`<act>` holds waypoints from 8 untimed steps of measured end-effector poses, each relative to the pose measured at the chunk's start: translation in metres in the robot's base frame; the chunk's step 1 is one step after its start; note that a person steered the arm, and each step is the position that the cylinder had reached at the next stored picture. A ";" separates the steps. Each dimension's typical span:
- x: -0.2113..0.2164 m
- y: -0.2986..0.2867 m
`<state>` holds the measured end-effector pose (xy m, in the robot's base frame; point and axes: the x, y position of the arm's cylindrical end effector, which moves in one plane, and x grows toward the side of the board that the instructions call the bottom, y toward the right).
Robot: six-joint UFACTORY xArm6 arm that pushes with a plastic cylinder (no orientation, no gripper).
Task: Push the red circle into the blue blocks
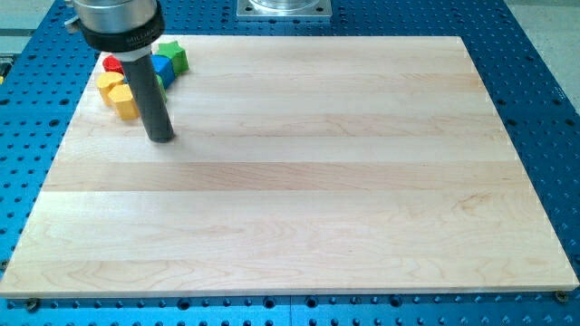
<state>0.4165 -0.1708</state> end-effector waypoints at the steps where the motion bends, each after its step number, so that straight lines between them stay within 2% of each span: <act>1: 0.007 -0.014; 2: 0.007 -0.094; 3: 0.004 -0.134; 8: -0.148 -0.133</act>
<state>0.2685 -0.3037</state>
